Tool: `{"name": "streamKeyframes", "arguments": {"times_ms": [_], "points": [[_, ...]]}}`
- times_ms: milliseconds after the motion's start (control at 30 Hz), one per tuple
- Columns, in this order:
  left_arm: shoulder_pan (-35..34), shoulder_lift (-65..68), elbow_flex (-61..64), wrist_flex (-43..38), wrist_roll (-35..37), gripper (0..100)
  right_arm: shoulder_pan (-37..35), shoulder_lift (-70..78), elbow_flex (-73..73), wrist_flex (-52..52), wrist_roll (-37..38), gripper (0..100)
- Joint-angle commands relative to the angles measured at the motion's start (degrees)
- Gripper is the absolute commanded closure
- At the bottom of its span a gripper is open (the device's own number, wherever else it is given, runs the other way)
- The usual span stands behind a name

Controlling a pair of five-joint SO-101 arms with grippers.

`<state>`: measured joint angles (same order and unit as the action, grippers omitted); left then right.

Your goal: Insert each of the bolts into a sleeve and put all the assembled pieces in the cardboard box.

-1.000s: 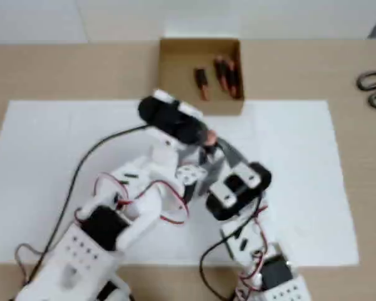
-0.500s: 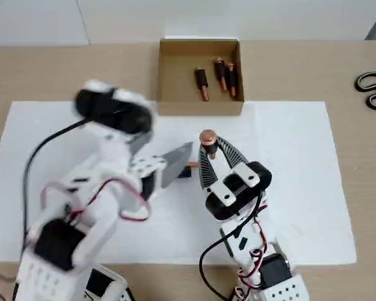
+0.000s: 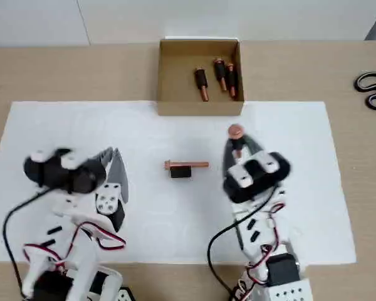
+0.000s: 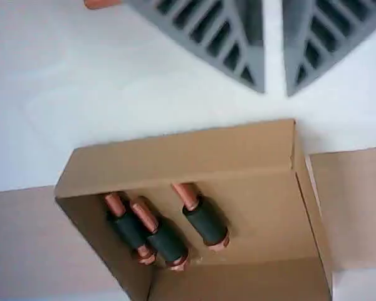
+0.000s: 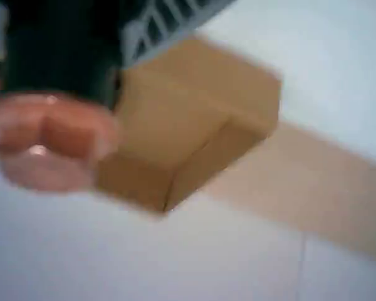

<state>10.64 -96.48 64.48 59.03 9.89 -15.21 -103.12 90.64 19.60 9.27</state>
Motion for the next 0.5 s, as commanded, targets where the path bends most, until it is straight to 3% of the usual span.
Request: {"name": "streamKeyframes", "arguments": {"times_ms": [0,167,467], "points": [[-0.3,-8.3,7.4,-4.1,-0.3,99,1.6,1.8,-8.5,0.9,0.5,99.6],[-0.4,-7.5,11.3,-8.8,-0.1,99,3.6,15.8,-18.5,5.4,-1.1,99.6],[-0.4,-7.6,15.3,-16.1,-0.1,99,4.4,51.2,-42.3,4.5,-3.5,99.6]]}}
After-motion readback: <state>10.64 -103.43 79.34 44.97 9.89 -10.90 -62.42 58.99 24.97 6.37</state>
